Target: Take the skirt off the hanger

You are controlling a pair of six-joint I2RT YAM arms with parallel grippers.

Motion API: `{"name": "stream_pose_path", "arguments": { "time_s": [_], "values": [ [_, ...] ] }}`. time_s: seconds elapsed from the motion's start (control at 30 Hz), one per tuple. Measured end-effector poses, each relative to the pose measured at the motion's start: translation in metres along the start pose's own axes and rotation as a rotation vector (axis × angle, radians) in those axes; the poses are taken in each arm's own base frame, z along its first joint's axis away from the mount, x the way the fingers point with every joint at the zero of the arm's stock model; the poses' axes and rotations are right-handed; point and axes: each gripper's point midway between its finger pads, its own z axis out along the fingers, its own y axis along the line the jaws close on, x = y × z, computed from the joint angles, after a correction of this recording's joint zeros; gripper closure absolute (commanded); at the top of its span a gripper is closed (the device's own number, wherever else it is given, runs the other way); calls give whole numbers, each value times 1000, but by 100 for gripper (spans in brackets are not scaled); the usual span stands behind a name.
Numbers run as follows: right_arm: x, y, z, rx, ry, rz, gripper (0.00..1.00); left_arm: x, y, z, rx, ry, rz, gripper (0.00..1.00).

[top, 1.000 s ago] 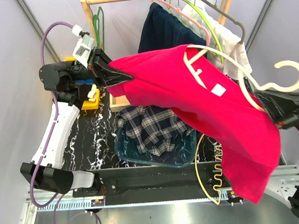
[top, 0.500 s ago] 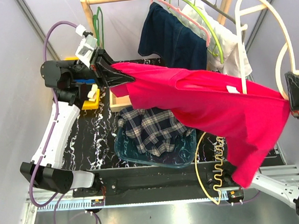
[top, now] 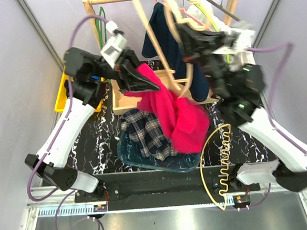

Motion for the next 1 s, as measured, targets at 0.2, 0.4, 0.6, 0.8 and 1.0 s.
{"name": "stream_pose_path", "arguments": {
  "time_s": [0.2,0.4,0.6,0.8,1.0],
  "values": [
    [51,25,22,-101,73,-34,100,41,-1,22,79,26,-122,89],
    [-55,0,9,-45,-94,-225,100,61,34,-29,-89,31,-198,89],
    [-194,-79,-85,252,-298,-340,100,15,54,-135,-419,15,-76,90],
    [-214,-150,-191,567,-321,-285,100,-84,-11,-114,-431,95,362,90],
    [-118,-179,-216,759,-52,-364,100,-136,-116,-46,-222,99,760,89]
  ]
}}
